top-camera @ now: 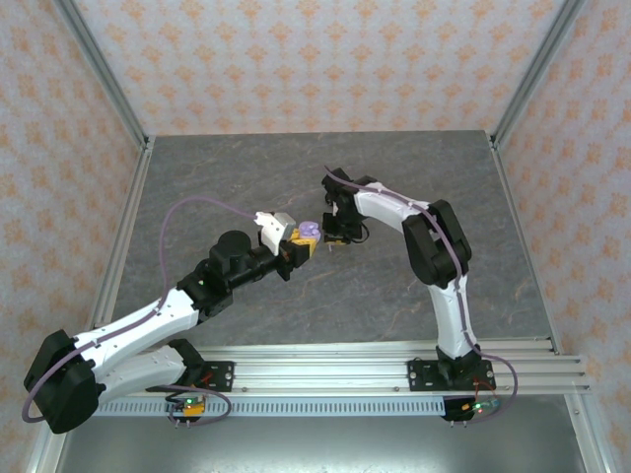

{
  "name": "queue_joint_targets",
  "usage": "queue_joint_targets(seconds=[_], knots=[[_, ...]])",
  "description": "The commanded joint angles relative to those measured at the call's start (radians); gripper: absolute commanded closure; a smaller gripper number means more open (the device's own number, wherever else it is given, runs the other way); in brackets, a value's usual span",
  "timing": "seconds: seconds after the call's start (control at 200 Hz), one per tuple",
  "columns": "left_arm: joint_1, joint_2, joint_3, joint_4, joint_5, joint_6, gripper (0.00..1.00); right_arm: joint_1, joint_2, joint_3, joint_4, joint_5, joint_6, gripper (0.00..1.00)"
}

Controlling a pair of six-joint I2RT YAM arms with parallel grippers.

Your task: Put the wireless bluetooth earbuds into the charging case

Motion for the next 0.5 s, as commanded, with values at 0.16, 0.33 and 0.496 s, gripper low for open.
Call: queue_joint_targets(seconds=[0.16,0.33,0.496], knots=[[-0.002,0.038,0.001,0.008,-0.060,-0.029,0.89,-0.070,-0.122,-0.144,0.212,-0.133,0.089,0.81],[0.005,0.061,-0.015,0.049,-0.074,-0.052,0.88,-0.107,-0.184,-0.221,0.312,-0.181,0.127,0.81],[0.029,0.083,-0.036,0.101,-0.068,-0.094,0.88,-0.137,-0.241,-0.276,0.392,-0.226,0.158,0.81]])
